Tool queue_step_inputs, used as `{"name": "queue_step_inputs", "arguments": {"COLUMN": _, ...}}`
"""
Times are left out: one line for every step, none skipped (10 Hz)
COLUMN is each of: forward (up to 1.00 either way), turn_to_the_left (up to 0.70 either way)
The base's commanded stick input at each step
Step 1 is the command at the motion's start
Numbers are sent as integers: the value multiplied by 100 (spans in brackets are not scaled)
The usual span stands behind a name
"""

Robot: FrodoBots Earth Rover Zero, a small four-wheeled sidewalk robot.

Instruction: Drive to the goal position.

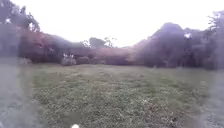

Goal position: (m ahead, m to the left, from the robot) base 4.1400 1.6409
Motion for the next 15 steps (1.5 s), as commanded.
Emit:
{"name": "queue_step_inputs", "arguments": {"forward": 45, "turn_to_the_left": 27}}
{"name": "queue_step_inputs", "arguments": {"forward": 45, "turn_to_the_left": 27}}
{"name": "queue_step_inputs", "arguments": {"forward": 45, "turn_to_the_left": 27}}
{"name": "queue_step_inputs", "arguments": {"forward": 45, "turn_to_the_left": 27}}
{"name": "queue_step_inputs", "arguments": {"forward": 45, "turn_to_the_left": 27}}
{"name": "queue_step_inputs", "arguments": {"forward": 45, "turn_to_the_left": 27}}
{"name": "queue_step_inputs", "arguments": {"forward": 45, "turn_to_the_left": 27}}
{"name": "queue_step_inputs", "arguments": {"forward": 45, "turn_to_the_left": 27}}
{"name": "queue_step_inputs", "arguments": {"forward": 45, "turn_to_the_left": 27}}
{"name": "queue_step_inputs", "arguments": {"forward": 45, "turn_to_the_left": 27}}
{"name": "queue_step_inputs", "arguments": {"forward": 45, "turn_to_the_left": 27}}
{"name": "queue_step_inputs", "arguments": {"forward": 45, "turn_to_the_left": 27}}
{"name": "queue_step_inputs", "arguments": {"forward": 45, "turn_to_the_left": 27}}
{"name": "queue_step_inputs", "arguments": {"forward": 45, "turn_to_the_left": 27}}
{"name": "queue_step_inputs", "arguments": {"forward": 45, "turn_to_the_left": 27}}
